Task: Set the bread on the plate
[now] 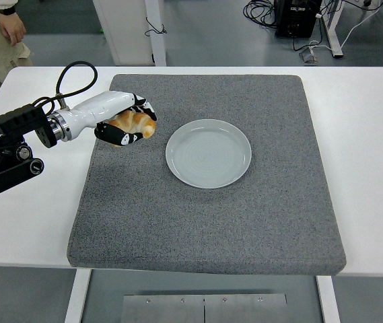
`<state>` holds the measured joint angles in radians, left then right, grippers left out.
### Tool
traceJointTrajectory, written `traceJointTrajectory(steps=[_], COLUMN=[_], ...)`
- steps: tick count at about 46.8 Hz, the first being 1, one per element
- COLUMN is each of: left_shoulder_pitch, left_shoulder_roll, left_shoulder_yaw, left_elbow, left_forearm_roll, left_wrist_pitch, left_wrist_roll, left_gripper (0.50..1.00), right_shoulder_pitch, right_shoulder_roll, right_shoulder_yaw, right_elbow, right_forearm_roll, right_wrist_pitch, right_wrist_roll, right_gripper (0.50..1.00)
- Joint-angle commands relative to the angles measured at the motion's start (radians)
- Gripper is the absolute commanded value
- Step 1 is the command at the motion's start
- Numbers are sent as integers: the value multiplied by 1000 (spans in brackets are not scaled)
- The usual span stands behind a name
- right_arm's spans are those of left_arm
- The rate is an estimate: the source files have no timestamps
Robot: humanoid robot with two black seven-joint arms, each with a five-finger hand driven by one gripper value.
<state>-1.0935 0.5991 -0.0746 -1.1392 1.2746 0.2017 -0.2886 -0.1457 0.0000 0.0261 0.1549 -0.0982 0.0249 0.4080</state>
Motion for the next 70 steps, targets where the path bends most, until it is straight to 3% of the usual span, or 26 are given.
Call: traceJointTrajectory(steps=[1,17,25,37,48,70], left_shoulder_pitch=[-34,-246,-345,-413,-430,-416], left_shoulder_roll=[2,41,39,21,-47,-248], left_shoulder_yaw=[4,10,9,10,10,13], left_elbow=[-1,-2,-2,-2,-2,-1], left_forearm_roll=[0,2,0,0,0,5], left_wrist_pitch=[-2,-33,-85,-108,-120,-119], left_wrist_roll=[2,2,0,0,0,-24], left_gripper=[500,500,500,500,500,500], right_shoulder_pitch=[0,0,0,0,0,0], right_shoulder_roll=[0,0,0,0,0,0], right_shoulder_yaw=[0,0,0,0,0,0], right_elbow=[0,0,0,0,0,0], right_forearm_roll=[0,0,0,0,0,0], right_wrist_pitch=[0,1,1,0,0,0], right_wrist_roll=[0,0,0,0,0,0], right_gripper=[1000,1000,1000,1000,1000,1000])
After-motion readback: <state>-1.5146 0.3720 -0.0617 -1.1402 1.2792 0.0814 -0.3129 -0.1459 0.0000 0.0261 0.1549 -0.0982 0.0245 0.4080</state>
